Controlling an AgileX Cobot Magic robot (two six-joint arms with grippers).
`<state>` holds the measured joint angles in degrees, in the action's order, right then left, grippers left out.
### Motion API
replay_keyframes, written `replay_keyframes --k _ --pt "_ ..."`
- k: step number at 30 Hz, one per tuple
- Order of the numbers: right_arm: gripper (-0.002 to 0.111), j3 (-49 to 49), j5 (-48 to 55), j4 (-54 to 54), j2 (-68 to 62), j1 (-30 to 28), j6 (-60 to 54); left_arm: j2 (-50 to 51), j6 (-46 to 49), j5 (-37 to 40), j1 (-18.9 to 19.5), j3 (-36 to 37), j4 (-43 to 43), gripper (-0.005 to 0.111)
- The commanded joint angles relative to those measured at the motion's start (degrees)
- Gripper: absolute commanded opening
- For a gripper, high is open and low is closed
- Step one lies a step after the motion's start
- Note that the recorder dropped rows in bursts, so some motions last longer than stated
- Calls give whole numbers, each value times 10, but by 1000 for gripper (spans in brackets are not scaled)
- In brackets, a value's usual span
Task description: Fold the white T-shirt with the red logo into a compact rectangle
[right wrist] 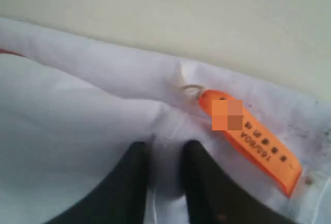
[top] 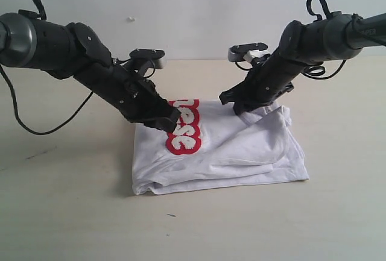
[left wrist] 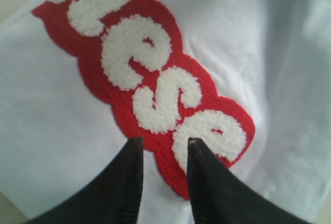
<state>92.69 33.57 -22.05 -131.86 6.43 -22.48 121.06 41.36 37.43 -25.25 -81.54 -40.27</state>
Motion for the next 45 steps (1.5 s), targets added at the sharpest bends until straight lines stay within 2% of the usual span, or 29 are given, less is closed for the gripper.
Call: replay_keyframes --k 1,4,11,14,18,20,21,22,24,25,27,29,33,45 --pt "0 4 -10 -61 5 2 -4 2 2 6 0 1 -4 30" --pt "0 4 -12 -106 15 2 -20 2 2 7 0 1 -3 30" --pt "0 4 7 -316 92 2 -213 3 2 49 0 1 59 30" --pt "0 19 19 -335 115 2 -233 5 0 61 0 1 78 30" --pt "0 49 17 -263 118 2 -183 22 0 76 0 1 84 30" --pt "1 49 47 -161 106 2 -106 23 0 76 1 1 86 30" --pt "5 49 75 -60 99 2 -34 23 0 85 1 1 92 30" --pt "9 49 91 -8 96 2 1 23 0 87 1 1 99 30" --pt "32 49 141 129 91 2 115 23 -16 87 1 1 119 30" --pt "47 49 149 200 91 2 168 23 -30 84 1 1 133 30" --pt "62 49 133 247 94 2 229 23 -68 72 1 1 159 30" --pt "61 49 140 214 99 2 238 23 -73 71 1 1 163 31" --pt "58 49 215 121 80 2 172 14 -73 68 1 1 164 31" --pt "56 48 277 114 20 2 179 11 -73 72 1 1 161 31"
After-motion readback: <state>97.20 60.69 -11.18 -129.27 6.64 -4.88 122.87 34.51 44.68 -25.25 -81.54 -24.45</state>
